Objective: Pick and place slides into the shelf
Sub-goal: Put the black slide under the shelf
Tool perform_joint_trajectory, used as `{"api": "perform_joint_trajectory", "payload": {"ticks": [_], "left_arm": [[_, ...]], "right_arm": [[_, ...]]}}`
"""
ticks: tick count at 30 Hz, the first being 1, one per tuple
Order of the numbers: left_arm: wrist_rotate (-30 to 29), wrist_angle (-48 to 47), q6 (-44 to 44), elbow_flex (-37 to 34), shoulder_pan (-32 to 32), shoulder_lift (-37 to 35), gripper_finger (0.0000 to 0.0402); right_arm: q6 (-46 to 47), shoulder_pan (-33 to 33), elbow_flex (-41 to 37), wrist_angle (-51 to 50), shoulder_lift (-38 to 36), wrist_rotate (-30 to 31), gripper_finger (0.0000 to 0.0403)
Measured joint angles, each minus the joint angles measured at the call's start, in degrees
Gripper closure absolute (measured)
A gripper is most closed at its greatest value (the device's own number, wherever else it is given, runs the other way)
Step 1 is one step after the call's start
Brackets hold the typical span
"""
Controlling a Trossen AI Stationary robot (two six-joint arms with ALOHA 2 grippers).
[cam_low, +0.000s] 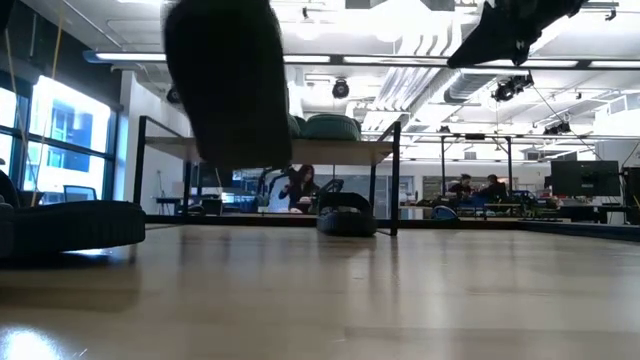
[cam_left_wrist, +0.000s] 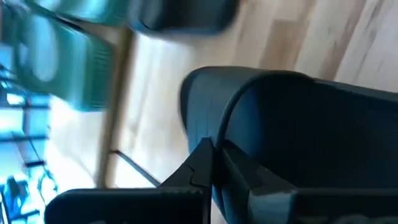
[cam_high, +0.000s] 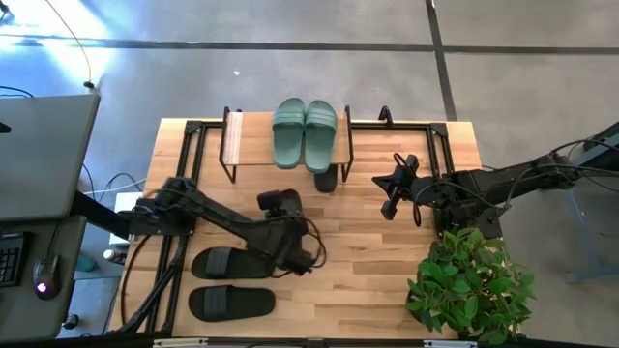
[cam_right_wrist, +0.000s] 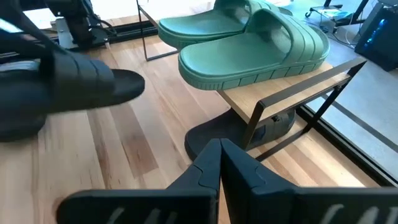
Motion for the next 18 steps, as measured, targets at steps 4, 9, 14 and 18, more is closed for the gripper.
{"api": "perform_joint_trajectory", "payload": {"ticks": [4, 9, 14, 18], "left_arm": [[-5.9, 0.0, 3.3, -3.1, -1.0, -5.4, 0.0399], [-7.4, 1.8, 4.3, -13.2, -0.2, -10.3, 0.0400], [-7.1, 11.1, 4.9, -26.3, 1.2, -13.5, 0.0401], [-7.2, 19.2, 9.2, -31.8, 2.2, -13.7, 0.0401]], "right_arm": [[-0.1, 0.0, 0.0, -0.2, 0.0, 0.0, 0.0402], [-0.1, 0.0, 0.0, -0.1, 0.0, 0.5, 0.0402], [-0.1, 0.0, 0.0, -0.2, 0.0, 1.1, 0.0402], [-0.2, 0.0, 0.0, -0.2, 0.0, 3.6, 0.0402]]}}
